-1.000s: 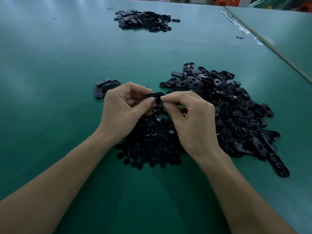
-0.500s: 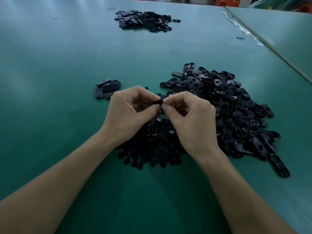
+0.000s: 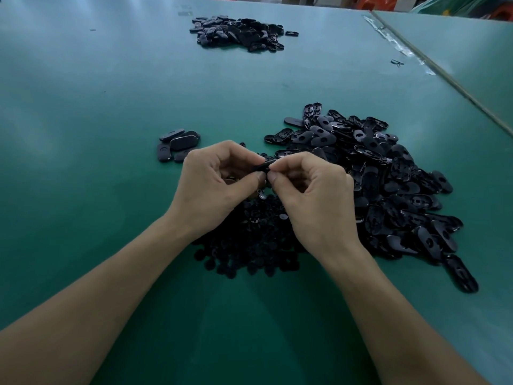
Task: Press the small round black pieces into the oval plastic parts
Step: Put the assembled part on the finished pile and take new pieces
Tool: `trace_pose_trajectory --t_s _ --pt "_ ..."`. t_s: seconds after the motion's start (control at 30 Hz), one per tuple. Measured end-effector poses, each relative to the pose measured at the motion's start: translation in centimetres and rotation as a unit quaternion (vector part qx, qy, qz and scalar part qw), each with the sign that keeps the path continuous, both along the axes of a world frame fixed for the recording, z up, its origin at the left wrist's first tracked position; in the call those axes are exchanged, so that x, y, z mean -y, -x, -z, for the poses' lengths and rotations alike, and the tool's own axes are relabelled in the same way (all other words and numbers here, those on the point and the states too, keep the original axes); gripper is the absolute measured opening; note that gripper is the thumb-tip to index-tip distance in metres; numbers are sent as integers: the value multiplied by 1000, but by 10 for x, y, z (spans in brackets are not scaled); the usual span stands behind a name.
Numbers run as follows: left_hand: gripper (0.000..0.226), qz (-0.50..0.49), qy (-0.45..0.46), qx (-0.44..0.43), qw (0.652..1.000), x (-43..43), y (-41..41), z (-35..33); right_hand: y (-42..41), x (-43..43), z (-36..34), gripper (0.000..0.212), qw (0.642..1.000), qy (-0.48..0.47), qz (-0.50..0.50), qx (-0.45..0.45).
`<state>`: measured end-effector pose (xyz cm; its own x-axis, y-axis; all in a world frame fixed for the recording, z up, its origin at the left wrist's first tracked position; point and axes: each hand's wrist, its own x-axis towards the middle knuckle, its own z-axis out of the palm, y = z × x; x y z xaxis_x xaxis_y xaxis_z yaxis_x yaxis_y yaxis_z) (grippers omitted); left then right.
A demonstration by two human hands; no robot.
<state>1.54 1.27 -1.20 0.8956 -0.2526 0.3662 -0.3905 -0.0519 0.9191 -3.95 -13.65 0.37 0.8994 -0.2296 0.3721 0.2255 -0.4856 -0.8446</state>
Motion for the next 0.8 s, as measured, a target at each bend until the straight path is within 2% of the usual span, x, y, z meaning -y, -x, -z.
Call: trace_pose_trajectory --t_s 0.53,0.8 --pt "20 17 -2 10 1000 1 1 -1 0 -1 3 11 1000 25 14 4" --pt "19 -21 -3 10 1000 0 -1 0 1 -5 3 24 1000 14 -9 2"
